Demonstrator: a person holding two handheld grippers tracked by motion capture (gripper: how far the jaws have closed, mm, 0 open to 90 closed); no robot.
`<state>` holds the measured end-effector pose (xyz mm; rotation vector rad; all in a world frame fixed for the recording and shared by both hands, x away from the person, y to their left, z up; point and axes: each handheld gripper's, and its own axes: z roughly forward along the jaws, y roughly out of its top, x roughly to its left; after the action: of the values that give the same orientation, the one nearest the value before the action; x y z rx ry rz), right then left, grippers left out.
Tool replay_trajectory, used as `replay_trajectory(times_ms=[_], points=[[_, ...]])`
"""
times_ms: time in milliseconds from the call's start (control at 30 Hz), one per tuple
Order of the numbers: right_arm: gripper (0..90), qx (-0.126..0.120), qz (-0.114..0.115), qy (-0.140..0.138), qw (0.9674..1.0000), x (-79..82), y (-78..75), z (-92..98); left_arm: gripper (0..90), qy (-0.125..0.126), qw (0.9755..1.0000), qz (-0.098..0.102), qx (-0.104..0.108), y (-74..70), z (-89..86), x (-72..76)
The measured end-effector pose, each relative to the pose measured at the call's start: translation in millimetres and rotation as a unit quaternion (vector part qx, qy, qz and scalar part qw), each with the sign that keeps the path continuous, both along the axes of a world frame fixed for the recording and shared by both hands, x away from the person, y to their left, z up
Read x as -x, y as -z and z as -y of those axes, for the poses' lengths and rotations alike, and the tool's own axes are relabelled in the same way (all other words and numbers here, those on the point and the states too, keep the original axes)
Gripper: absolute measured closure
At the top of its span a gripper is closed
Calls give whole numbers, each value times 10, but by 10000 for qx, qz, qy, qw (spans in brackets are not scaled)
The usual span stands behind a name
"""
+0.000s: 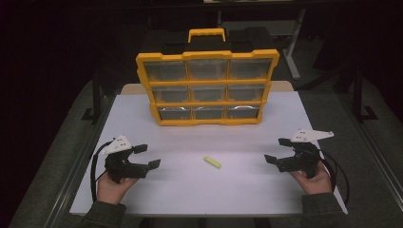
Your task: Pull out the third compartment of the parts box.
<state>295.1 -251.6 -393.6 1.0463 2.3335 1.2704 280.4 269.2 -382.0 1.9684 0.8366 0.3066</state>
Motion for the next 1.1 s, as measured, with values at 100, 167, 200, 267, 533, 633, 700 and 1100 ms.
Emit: replay_trajectory(times_ms=[100,167,200,267,533,633,700,1100], points=[[138,-6,9,6,10000,1,-1,3,203,9,10000,-13,72,-1,13,5],[138,-10,16,5,10000,3,-4,6,208,62,9999,-9,117,-10,22,7],[138,-9,1,6,10000,10,-7,2,218,116,9999,-33,119,-17,26,9],[138,-11,0,7,10000,14,-9,1,222,179,9996,-54,193,-28,50,14],[139,-30,46,-17,10000,8,-19,9,221,595,9972,-62,442,-117,138,9],[138,-40,32,-10,10000,1,-20,17,253,767,9942,-118,739,-166,185,-15],[138,-38,38,-2,10000,1,-23,20,254,822,9932,-133,816,-195,215,-27],[138,-4,93,20,10000,19,-61,21,186,1096,9898,-391,817,-317,488,-142]])
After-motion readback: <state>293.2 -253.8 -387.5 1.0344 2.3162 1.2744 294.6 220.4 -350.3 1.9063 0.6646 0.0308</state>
